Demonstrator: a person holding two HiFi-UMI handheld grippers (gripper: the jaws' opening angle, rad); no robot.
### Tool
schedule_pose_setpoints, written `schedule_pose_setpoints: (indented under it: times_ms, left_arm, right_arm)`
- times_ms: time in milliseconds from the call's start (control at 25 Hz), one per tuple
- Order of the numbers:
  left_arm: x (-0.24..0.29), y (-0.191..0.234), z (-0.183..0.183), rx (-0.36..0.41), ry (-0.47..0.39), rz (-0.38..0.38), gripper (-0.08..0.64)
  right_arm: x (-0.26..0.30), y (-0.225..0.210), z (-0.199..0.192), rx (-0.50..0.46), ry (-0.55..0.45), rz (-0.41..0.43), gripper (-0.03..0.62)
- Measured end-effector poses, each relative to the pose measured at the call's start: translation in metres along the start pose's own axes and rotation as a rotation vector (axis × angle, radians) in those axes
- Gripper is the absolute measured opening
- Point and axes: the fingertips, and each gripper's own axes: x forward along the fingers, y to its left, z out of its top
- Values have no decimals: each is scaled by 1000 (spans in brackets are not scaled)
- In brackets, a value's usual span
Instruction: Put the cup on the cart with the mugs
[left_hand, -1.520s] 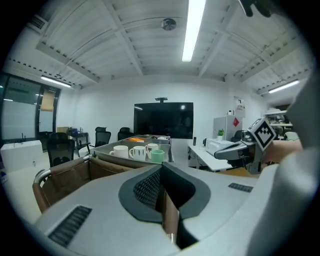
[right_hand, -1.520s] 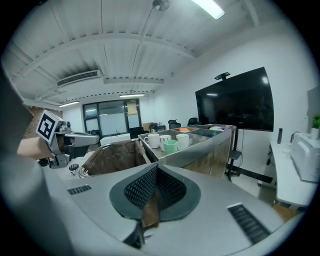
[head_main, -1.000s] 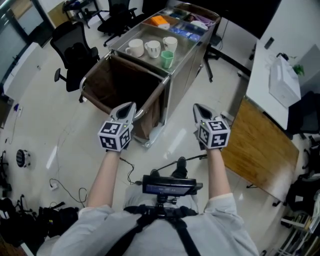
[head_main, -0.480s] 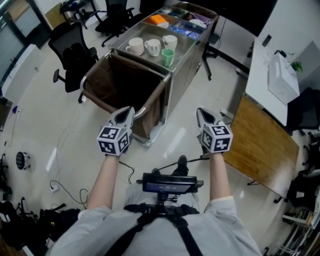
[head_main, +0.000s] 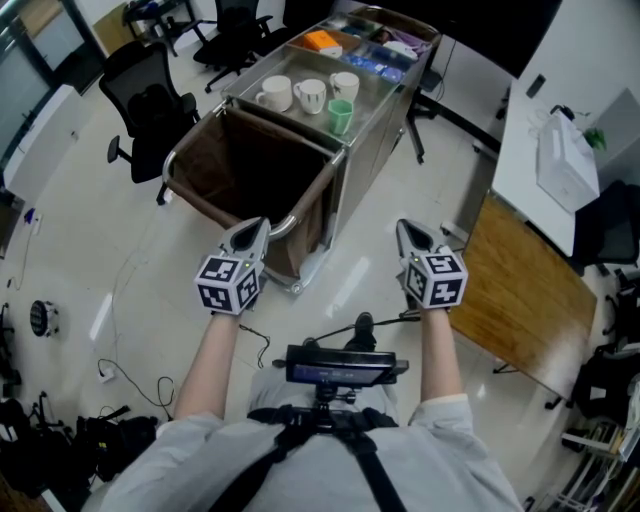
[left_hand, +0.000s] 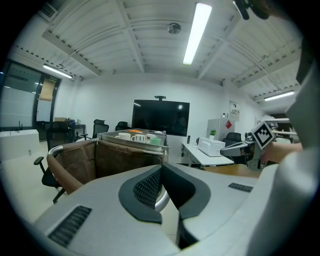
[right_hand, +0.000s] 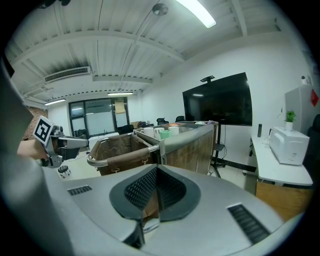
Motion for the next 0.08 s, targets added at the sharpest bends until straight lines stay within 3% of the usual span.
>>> schedule_pose_setpoints:
  times_ms: [80]
  left_arm:
    - [0, 1, -2, -3, 5, -3, 5]
  right_arm:
    - [0, 0, -1, 0, 1, -4, 0]
